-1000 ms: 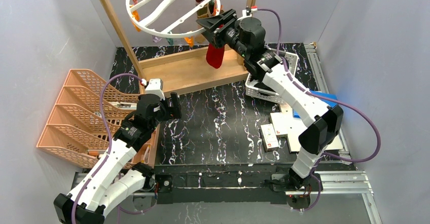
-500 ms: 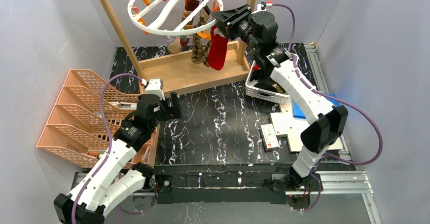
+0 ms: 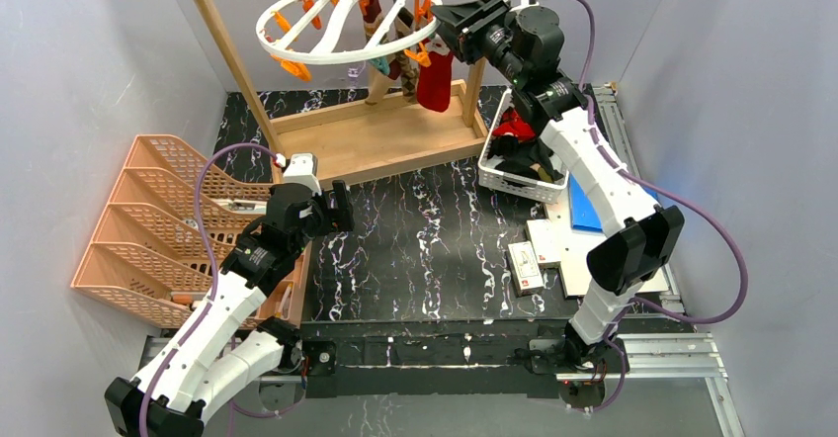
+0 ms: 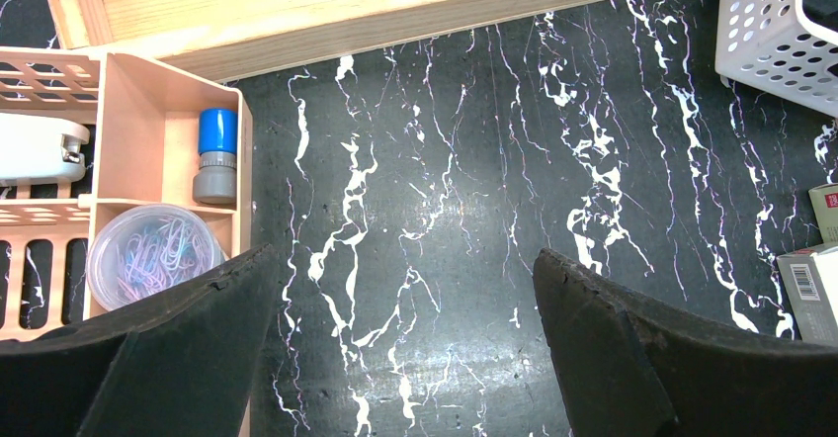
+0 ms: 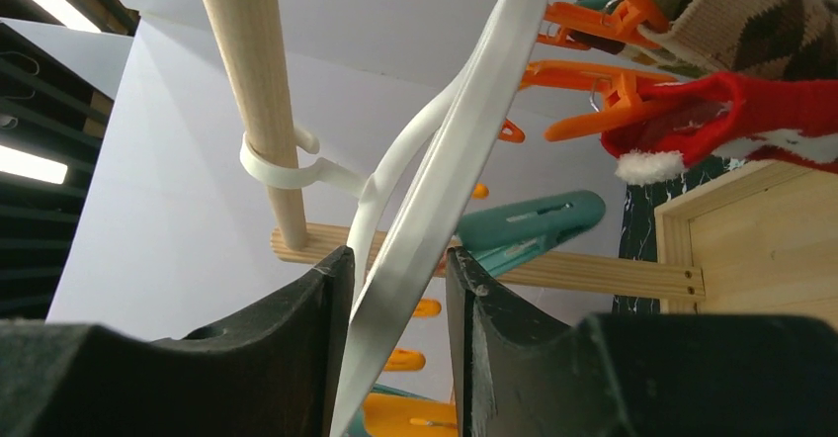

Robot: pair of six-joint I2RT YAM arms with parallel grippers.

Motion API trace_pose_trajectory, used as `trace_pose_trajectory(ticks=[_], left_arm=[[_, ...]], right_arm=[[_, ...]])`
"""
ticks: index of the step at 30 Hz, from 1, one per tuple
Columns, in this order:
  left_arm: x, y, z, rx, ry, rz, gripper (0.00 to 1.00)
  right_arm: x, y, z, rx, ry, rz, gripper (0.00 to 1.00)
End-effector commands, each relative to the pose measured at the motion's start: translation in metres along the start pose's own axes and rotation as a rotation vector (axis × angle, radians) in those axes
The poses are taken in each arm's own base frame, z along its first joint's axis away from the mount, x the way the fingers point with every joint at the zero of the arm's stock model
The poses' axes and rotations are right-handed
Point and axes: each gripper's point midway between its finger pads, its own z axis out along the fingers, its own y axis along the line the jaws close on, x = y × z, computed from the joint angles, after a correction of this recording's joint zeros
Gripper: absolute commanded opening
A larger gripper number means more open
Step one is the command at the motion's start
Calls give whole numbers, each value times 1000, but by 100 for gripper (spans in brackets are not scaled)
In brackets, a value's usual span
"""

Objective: Clip the socks to the hanger
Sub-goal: Rotate the hanger at the clothesline.

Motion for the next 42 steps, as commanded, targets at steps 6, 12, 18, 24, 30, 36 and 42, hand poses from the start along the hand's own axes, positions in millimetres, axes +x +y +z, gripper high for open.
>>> trace_pose_trajectory(ticks=[6, 12, 18, 24, 30, 36, 42], left_arm=[[3, 0, 0, 3, 5, 10, 98], [4, 0, 0, 5, 5, 10, 98], [3, 0, 0, 5, 5, 10, 98], [4, 0, 0, 7, 7, 10, 98], [4, -1, 0, 11, 9, 10, 98], [5, -2, 1, 15, 12, 11, 99], [4, -3, 1, 19, 12, 13, 98]], right_arm=[[1, 17, 0, -56, 52, 0, 58], [2, 13, -3, -51, 63, 8, 63], [1, 12, -10, -47, 62, 0, 68], [-5, 5, -22, -26, 53, -15, 76], [-13, 1, -43, -13, 35, -45, 80], [-19, 9, -71, -9, 12, -121, 82], [3, 28, -99, -59, 80, -121, 81]])
